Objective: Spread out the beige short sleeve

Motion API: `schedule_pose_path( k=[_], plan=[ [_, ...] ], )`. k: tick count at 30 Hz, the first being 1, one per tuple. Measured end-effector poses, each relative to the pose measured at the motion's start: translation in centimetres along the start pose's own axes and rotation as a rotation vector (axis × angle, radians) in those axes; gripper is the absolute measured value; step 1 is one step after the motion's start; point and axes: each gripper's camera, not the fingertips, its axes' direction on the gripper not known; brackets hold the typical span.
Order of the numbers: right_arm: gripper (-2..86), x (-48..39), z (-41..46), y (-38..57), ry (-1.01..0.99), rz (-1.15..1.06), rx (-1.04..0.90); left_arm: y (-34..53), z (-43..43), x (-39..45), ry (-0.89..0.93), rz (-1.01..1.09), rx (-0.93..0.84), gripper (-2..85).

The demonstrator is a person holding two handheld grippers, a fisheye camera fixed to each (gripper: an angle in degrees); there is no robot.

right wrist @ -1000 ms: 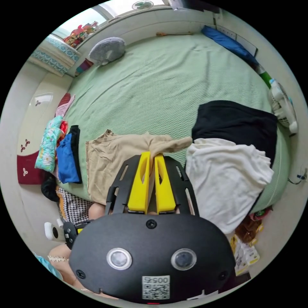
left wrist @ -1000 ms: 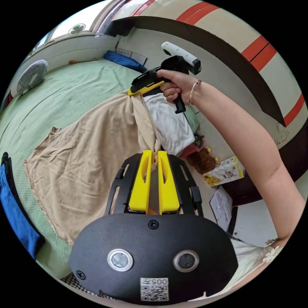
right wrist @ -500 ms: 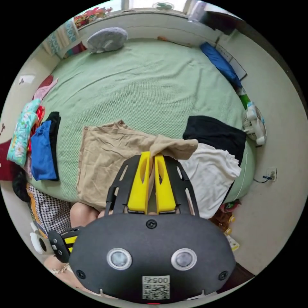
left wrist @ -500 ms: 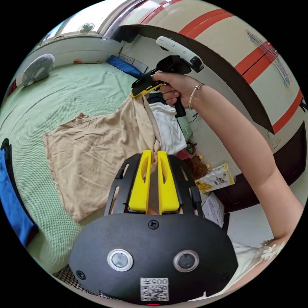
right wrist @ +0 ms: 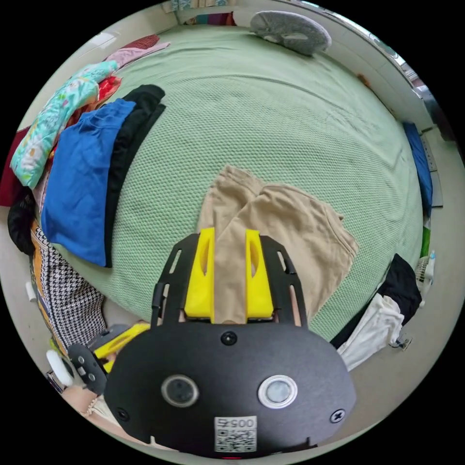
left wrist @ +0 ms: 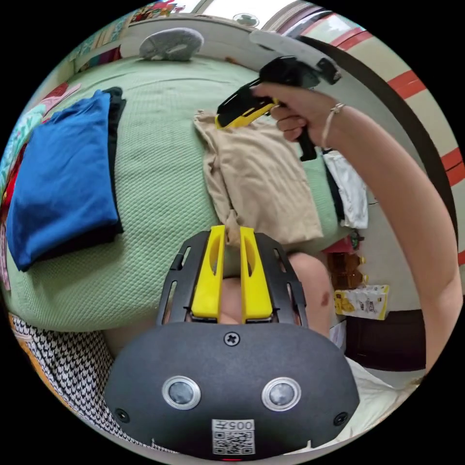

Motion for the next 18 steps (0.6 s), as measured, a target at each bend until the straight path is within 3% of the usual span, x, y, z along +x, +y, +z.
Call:
schedule_pose_path(
  k=[7,12,18],
  plan=[
    [6.8,3.4,-3.0,11.7,-0.007,-0.080,0.206,1.4,-0.7,-2.4,0.041,-0.024,0.037,5.9],
    [8.4,4.2,-0.4,23.0,0.050,-0.055,0.205,0.0,-1.2,-0.7,0.060,0.057,0.067,6.5],
    [6.6,4.3,5.7,33.1,0.089,0.049,0.182,-1.7,0.9,0.7,-0.016,0.073,-0.029,6.4]
  ],
)
